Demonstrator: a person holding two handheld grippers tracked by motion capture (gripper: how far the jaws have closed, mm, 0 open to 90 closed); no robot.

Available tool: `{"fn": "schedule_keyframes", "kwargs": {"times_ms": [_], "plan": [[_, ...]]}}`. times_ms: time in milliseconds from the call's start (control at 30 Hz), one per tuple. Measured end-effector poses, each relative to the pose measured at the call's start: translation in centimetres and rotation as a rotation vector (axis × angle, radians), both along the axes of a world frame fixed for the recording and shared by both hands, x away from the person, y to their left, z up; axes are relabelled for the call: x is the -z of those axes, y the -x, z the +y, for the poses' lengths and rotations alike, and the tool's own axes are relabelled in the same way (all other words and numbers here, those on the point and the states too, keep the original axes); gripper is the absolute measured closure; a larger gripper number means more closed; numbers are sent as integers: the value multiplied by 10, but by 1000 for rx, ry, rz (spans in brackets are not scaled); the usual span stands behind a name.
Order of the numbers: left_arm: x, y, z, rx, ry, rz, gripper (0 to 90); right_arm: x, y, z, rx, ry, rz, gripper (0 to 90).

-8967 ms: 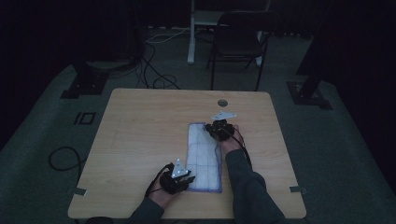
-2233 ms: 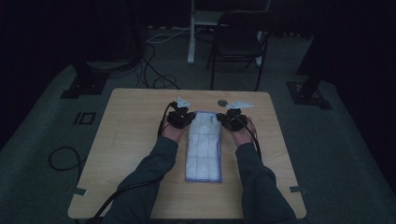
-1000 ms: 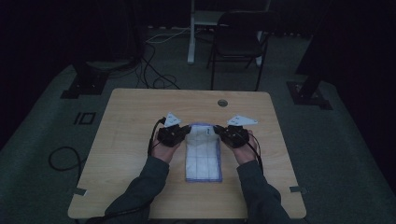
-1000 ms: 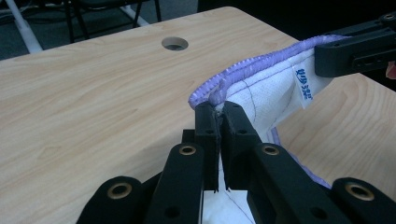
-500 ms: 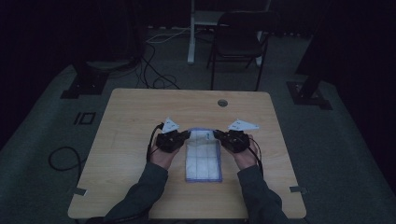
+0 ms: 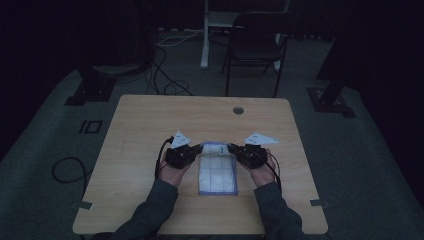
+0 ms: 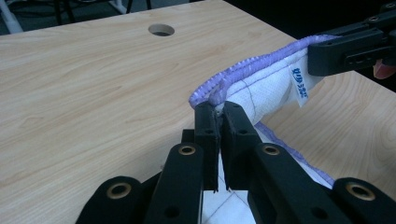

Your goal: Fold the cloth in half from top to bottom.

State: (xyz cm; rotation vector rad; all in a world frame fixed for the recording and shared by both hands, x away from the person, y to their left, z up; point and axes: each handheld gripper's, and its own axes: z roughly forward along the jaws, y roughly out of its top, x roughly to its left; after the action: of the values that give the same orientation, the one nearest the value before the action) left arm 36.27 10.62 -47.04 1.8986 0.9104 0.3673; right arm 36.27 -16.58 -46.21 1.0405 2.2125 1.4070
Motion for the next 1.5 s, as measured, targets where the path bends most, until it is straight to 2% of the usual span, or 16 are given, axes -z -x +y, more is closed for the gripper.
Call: {"fn": "schedule_keyframes", "kwargs": {"times_ms": [533, 867, 1500], "plan": [[6, 12, 1, 7, 0, 8, 865, 8, 14, 0, -6, -7, 2, 850], [12, 21, 1, 17, 0, 14, 864, 18, 20, -2, -6, -20, 26, 850], [26, 32, -2, 21, 6, 37, 861, 31, 26, -5, -7, -11, 56, 850]]}}
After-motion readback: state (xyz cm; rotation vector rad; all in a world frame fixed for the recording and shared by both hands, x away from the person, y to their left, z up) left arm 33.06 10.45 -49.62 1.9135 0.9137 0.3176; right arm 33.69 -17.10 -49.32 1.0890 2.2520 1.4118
